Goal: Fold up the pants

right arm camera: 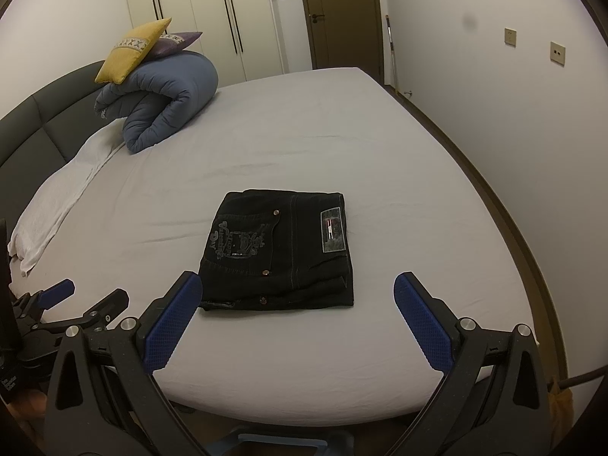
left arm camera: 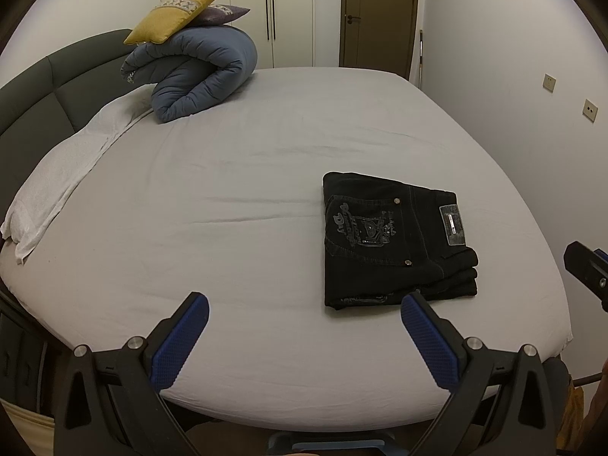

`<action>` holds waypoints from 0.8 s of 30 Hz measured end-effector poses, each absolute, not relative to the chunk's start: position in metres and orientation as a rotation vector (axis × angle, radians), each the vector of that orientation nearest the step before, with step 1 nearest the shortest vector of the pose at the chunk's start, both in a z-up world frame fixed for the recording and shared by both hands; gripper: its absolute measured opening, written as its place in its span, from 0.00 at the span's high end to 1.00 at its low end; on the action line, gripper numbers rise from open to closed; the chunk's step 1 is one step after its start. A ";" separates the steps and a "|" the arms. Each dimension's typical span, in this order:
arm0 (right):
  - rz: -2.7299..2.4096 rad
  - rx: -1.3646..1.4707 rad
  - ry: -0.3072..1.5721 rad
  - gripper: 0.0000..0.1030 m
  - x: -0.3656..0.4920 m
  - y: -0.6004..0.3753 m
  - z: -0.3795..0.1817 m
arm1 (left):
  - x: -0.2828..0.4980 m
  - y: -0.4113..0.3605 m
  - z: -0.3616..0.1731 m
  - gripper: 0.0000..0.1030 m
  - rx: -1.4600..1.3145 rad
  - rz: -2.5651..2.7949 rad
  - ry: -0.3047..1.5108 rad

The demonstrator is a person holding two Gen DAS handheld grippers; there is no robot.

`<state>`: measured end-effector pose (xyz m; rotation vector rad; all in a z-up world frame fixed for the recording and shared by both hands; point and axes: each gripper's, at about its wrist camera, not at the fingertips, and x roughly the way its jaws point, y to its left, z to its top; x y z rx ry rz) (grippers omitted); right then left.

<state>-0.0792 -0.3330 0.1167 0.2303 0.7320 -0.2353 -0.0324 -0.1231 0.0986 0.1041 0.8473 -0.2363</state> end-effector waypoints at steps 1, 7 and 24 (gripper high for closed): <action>-0.235 0.230 0.732 0.00 -0.079 -0.333 0.116 | -0.032 -0.123 0.099 0.00 0.104 -0.237 0.848; -0.236 0.230 0.734 0.00 -0.079 -0.332 0.116 | -0.032 -0.121 0.098 0.00 0.104 -0.237 0.849; -0.233 0.232 0.735 0.00 -0.079 -0.331 0.114 | -0.034 -0.120 0.095 0.00 0.108 -0.240 0.853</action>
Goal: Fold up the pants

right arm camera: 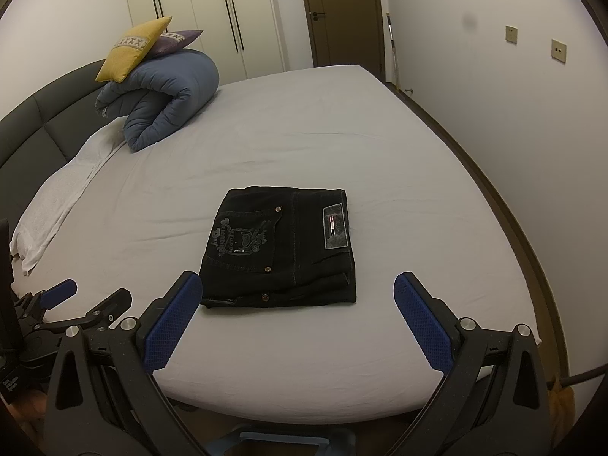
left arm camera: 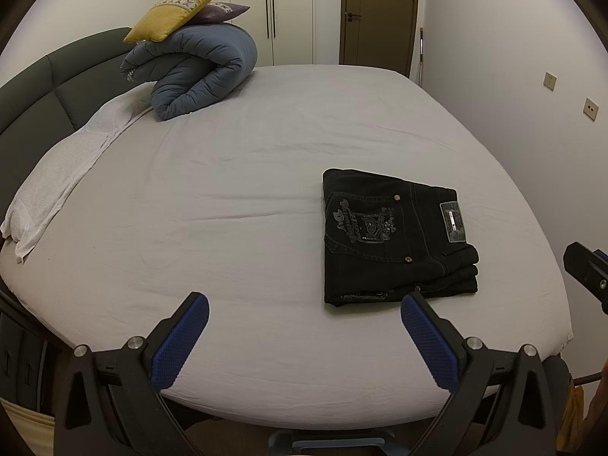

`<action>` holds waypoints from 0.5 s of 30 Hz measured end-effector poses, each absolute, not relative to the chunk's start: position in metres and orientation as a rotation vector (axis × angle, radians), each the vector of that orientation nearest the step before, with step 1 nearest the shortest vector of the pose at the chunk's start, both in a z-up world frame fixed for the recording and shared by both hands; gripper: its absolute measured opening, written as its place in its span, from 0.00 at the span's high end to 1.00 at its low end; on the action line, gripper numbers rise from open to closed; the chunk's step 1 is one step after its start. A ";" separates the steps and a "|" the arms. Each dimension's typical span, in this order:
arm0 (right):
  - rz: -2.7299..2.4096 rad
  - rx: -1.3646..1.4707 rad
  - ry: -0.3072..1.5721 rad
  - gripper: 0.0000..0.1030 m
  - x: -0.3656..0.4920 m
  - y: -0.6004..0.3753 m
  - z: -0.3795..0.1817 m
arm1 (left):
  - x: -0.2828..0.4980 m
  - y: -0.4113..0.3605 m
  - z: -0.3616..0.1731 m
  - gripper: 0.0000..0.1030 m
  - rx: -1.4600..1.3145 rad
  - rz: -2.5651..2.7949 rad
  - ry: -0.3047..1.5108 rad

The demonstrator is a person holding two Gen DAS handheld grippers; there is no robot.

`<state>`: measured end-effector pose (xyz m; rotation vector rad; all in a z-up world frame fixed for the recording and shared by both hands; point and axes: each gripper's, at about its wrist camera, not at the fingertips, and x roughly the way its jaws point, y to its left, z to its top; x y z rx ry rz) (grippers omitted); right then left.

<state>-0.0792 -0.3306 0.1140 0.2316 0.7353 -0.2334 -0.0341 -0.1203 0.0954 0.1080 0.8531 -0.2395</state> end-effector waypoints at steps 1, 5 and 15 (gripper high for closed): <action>-0.233 0.232 0.735 0.00 -0.079 -0.330 0.113 | -0.034 -0.120 0.095 0.00 0.108 -0.241 0.854; -0.233 0.232 0.736 0.00 -0.079 -0.329 0.113 | -0.035 -0.120 0.094 0.00 0.111 -0.242 0.859; -0.232 0.232 0.738 0.00 -0.080 -0.329 0.112 | -0.035 -0.119 0.093 0.00 0.112 -0.246 0.870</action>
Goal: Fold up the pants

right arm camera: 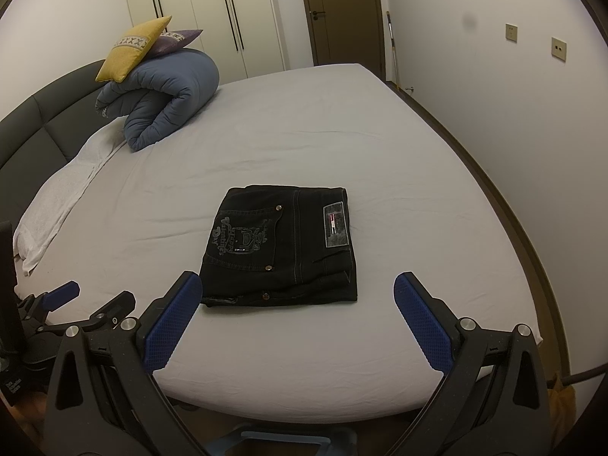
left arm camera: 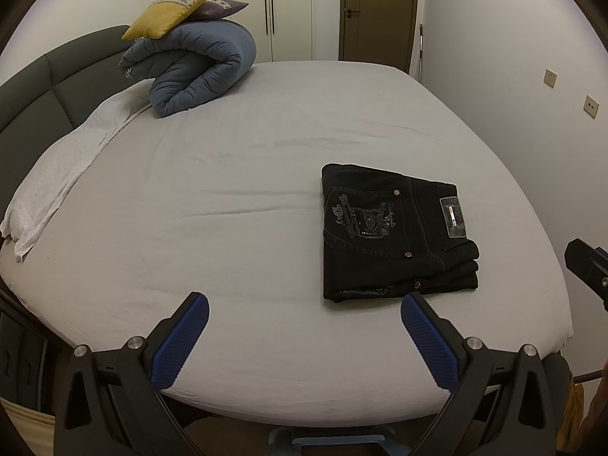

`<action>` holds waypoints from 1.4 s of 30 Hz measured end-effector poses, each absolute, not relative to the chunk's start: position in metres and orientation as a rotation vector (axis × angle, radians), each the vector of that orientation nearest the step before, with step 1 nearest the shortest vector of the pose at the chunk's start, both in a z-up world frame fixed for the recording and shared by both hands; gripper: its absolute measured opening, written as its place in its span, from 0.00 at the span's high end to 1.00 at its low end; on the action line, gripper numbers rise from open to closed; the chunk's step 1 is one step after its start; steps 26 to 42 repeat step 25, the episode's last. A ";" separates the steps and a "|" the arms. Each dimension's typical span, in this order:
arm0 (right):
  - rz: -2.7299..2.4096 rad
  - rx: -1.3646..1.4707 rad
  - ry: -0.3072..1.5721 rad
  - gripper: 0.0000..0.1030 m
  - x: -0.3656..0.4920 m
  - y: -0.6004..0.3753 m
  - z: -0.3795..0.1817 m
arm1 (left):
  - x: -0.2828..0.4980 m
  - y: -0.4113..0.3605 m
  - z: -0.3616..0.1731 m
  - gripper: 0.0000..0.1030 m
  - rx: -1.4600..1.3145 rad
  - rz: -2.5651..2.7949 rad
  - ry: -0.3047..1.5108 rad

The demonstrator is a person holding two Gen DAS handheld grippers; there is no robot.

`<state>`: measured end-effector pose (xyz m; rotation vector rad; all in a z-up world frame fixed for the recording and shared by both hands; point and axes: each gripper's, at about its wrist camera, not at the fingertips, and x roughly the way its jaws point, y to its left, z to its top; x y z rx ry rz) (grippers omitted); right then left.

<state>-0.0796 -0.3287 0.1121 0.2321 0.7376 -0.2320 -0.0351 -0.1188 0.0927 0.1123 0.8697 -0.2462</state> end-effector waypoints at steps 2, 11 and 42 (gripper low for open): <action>-0.232 0.233 0.738 0.00 -0.080 -0.329 0.112 | -0.034 -0.119 0.093 0.00 0.110 -0.250 0.874; -0.226 0.231 0.741 0.00 -0.082 -0.324 0.109 | -0.032 -0.117 0.091 0.00 0.104 -0.254 0.890; -0.224 0.234 0.743 0.00 -0.082 -0.324 0.109 | -0.031 -0.117 0.086 0.00 0.108 -0.242 0.898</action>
